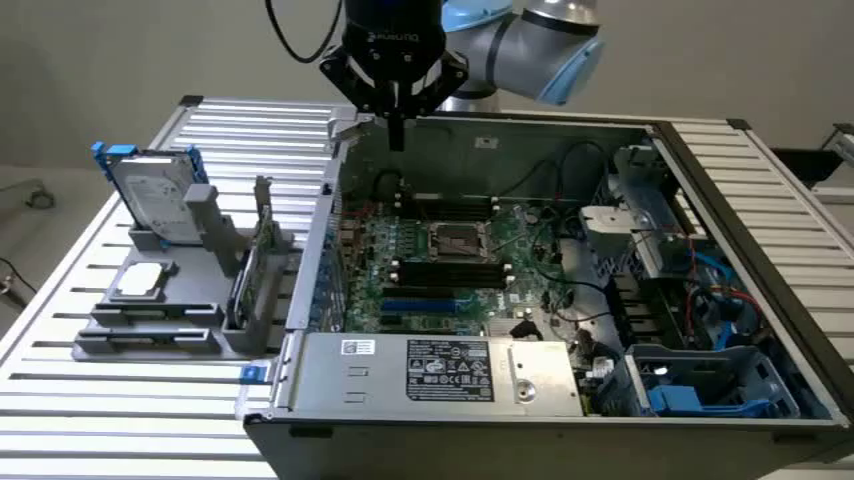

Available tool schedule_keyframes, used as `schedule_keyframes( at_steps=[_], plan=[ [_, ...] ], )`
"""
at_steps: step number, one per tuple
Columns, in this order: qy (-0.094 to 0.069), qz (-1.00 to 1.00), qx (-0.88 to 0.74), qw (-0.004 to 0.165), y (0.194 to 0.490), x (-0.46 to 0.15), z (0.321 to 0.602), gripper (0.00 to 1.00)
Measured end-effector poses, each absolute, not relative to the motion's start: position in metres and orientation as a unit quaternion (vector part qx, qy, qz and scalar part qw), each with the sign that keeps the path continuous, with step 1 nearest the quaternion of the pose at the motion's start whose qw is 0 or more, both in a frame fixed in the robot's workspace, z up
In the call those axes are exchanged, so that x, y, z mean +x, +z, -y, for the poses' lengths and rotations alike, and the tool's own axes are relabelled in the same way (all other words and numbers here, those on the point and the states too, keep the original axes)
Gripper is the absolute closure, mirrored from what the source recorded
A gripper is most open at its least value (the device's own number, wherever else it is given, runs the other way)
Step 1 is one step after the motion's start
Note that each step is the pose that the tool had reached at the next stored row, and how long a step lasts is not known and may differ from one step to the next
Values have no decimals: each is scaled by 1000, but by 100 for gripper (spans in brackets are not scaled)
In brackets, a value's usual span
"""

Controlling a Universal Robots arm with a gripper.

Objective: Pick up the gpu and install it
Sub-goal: 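Reach for the gpu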

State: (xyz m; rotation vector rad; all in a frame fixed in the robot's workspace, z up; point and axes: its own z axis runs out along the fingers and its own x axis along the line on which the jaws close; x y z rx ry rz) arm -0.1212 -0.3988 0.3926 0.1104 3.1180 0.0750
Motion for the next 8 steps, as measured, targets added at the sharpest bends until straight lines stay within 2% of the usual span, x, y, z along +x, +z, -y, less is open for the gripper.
schedule_keyframes(
  at_steps=[8],
  plan=[
    [24, -999, 35, 10, 393, -121, 399, 89]
  ],
)
